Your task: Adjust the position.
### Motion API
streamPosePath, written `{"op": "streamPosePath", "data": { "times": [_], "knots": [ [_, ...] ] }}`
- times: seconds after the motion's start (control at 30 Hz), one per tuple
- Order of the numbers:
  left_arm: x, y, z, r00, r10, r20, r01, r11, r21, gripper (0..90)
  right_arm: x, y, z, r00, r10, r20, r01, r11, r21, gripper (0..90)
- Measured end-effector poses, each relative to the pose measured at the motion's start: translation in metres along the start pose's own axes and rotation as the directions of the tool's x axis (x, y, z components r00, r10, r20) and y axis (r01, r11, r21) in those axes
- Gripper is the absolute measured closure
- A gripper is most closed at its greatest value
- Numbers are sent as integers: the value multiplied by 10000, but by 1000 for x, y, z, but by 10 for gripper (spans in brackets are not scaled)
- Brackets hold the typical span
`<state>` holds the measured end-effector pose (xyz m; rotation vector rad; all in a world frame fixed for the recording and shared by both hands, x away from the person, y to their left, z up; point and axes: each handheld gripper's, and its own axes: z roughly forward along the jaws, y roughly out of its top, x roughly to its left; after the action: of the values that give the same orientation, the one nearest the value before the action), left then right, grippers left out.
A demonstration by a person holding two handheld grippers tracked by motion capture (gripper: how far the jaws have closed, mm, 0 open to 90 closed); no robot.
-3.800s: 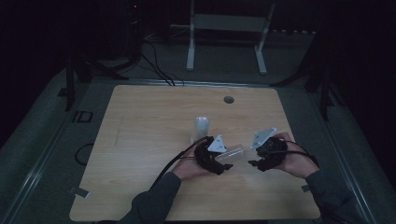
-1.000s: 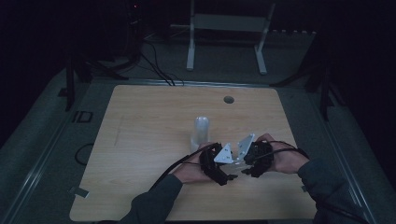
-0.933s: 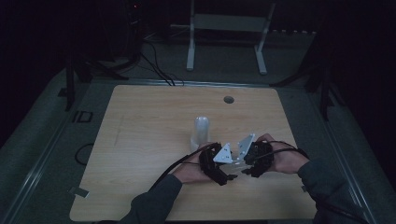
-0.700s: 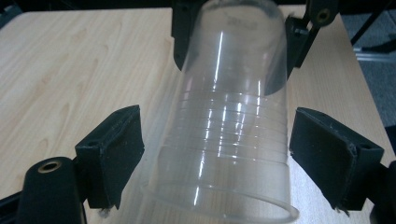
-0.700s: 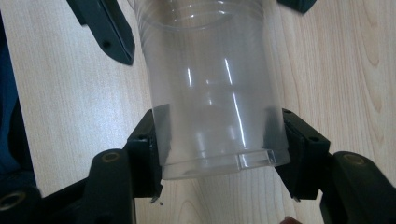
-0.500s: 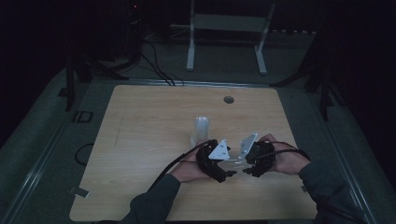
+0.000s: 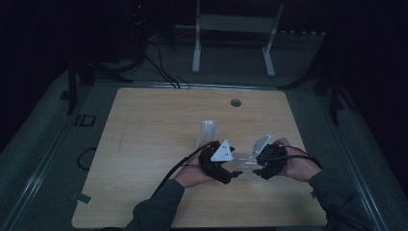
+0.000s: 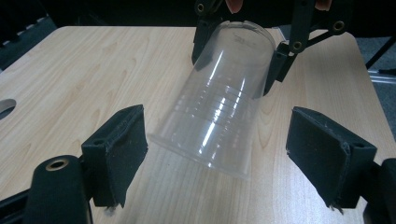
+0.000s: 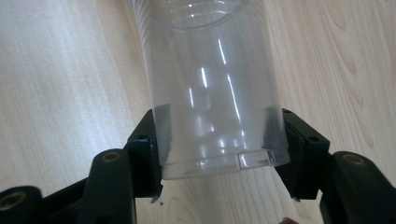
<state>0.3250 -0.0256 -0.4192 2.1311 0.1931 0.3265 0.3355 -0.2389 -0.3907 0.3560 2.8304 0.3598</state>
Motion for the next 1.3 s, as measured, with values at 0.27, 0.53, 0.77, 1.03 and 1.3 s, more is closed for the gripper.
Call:
{"op": "streamPosePath", "data": {
  "times": [0.27, 0.53, 0.77, 1.03, 1.3],
  "knots": [
    [1, -1, 0, 9998, -101, -189, 98, 9999, -125, 207, -3, -7, 2, 9968, 742, 280, -735, 9970, -243, 418],
    [2, -2, 0, 9994, -193, -275, 188, 9997, -175, 208, -1, -12, 2, 9870, 1457, 683, -1419, 9882, -580, 418],
    [3, -3, -1, 9991, -237, -351, 229, 9995, -216, 208, 0, -14, 5, 9768, 1937, 911, -1877, 9796, -712, 418],
    [4, -4, -2, 9986, -330, -422, 319, 9991, -267, 208, -1, -16, 8, 9624, 2489, 1085, -2380, 9657, -1041, 418],
    [5, -5, -3, 9981, -405, -465, 390, 9987, -319, 209, -1, -18, 10, 9490, 2919, 1194, -2775, 9527, -1238, 418]
  ]
}}
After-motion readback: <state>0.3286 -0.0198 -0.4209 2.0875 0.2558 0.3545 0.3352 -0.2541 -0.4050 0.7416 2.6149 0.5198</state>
